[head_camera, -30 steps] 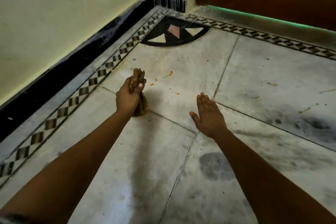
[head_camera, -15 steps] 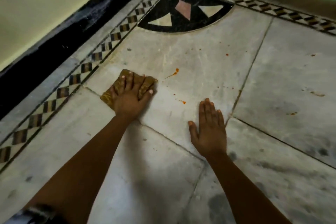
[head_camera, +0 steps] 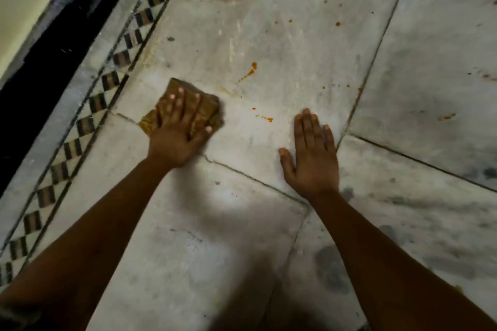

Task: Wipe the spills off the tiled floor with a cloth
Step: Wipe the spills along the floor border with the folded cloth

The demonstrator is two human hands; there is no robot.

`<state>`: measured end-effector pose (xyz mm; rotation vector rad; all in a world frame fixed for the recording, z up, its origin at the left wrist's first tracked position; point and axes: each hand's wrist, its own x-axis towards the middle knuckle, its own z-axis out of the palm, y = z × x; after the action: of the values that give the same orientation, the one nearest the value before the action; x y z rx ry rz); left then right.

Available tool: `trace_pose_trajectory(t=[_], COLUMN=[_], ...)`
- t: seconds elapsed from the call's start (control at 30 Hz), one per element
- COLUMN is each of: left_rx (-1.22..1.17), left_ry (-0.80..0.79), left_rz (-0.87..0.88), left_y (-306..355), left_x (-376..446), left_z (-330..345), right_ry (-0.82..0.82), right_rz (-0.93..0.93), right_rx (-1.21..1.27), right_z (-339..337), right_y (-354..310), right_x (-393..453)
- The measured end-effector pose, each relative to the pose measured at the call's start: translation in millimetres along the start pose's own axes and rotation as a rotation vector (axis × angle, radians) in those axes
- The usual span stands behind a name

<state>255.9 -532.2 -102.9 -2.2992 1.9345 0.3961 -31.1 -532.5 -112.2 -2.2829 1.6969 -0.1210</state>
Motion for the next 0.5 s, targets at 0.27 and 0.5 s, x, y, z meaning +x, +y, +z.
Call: trace_pose_trajectory(t=[0.27, 0.5], left_rx=[-0.053, -0.036], left_ry=[0.083, 0.065], left_rz=[0.046, 0.006], left_y=[63, -5], left_x=[43, -12], left_z=[-2, 2], right_ry=[0.023, 0.024], right_rz=[-0.001, 0.005], right_rx=[-0.008, -0.033], right_z=[1, 2], right_y=[0, -1], right_x=[1, 0])
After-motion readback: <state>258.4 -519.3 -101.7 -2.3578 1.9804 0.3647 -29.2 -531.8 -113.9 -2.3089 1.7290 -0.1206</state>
